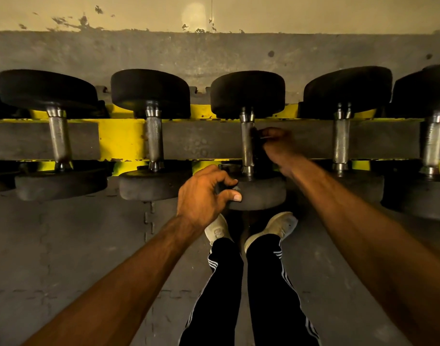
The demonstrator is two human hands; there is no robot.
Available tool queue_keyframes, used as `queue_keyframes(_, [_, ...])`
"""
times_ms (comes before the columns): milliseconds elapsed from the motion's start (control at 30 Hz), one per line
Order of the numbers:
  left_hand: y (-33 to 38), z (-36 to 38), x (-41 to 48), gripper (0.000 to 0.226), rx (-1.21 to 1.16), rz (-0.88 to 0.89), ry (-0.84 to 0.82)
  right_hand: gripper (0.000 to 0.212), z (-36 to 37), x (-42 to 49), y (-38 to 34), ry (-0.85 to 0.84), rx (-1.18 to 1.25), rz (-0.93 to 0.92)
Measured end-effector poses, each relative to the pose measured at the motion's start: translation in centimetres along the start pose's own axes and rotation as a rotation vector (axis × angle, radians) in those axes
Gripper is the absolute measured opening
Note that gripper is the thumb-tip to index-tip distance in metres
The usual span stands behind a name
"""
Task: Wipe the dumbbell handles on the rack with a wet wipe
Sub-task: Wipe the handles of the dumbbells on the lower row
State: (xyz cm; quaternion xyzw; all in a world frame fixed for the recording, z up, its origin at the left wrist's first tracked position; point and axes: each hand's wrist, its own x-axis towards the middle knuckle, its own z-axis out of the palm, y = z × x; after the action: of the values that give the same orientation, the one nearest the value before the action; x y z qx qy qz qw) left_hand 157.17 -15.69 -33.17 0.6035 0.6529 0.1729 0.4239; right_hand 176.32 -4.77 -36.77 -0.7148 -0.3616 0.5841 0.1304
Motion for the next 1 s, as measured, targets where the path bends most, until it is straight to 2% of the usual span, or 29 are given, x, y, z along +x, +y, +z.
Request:
queue_keyframes(133, [0.7,-0.2,-0.4,0.025,0.008,-0.045,-0.002,0.028,0.0,-1.2,0.7,0.033,-0.112,0.024])
queue_keyframes(233, [1.8,-0.4,-0.6,0.028,0.056,-0.084,-0.020,0.024,-1.2,-2.7,0.8,0.011,-0.199,-0.023])
queue_keyframes(367, [3.6,-0.3,-1.1,0.030,0.161,-0.140,-0.061,0.024,-3.1,-5.9,0.7,0.114,0.038,-0.028])
queue_keyframes(533, [6.9,1.9,-1.4,0.033,0.162,0.033,0.047,0.015,-7.6,-9.7,1.2,0.056,0.450,0.080])
queue_keyframes(600, [9.3,3.6,-0.9,0.041,0.075,0.058,0.035,0.021,-9.8,-11.0,1.7,-0.007,0.580,0.091])
queue_keyframes(700, [13.3,6.4,0.5,0.055,-0.158,0.086,-0.064,0.024,-13.0,-12.2,2.7,-0.084,0.653,0.070])
queue_keyframes(767, [15.8,8.7,1.4,0.057,-0.278,0.074,-0.088,0.023,-15.3,-12.3,3.4,-0.114,0.699,0.084])
queue_keyframes(900, [19.3,13.1,3.1,0.039,-0.435,-0.044,-0.020,0.021,-19.9,-11.5,5.2,-0.158,0.747,0.123])
queue_keyframes(1000, [20.9,15.8,4.4,0.022,-0.516,-0.174,0.060,0.027,-23.2,-10.4,6.3,-0.298,0.709,0.119])
